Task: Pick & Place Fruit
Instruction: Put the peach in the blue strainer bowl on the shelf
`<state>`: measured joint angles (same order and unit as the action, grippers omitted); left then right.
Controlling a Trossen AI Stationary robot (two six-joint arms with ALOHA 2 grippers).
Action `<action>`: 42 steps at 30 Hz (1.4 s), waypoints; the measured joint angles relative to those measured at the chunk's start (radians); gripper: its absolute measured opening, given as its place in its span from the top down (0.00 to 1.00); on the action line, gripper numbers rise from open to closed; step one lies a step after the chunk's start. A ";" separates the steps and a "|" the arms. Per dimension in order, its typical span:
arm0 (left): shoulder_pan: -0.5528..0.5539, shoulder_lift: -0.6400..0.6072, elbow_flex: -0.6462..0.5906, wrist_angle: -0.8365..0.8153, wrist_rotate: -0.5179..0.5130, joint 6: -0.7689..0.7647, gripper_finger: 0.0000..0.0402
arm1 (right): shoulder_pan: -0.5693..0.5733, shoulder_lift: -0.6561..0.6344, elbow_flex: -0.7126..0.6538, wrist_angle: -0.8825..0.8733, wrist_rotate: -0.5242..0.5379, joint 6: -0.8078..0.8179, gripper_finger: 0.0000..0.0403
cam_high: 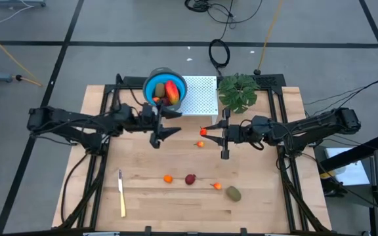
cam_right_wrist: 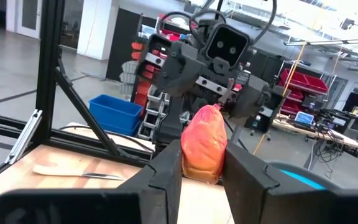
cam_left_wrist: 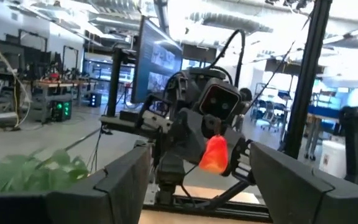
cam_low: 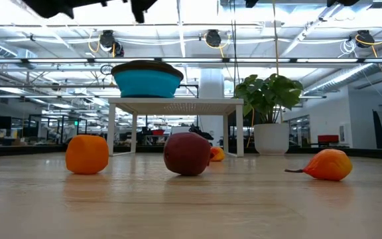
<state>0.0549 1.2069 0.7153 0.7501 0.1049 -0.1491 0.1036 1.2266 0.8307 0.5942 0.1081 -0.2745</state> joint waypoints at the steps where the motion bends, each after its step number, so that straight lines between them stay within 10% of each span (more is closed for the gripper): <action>1: -0.005 0.017 0.023 -0.013 0.001 0.017 0.32 | 0.000 0.000 0.000 0.000 0.000 0.000 0.77; 30: -0.039 0.249 0.380 -0.331 0.003 0.147 0.31 | 0.000 0.000 0.000 0.000 0.026 0.004 0.77; 42: -0.038 0.249 0.381 -0.336 0.003 0.150 0.69 | 0.000 0.000 0.000 0.000 0.027 0.025 0.77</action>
<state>0.0174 1.4559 1.0966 0.4141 0.1078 0.0009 0.1036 1.2266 0.8307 0.5941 0.1350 -0.2492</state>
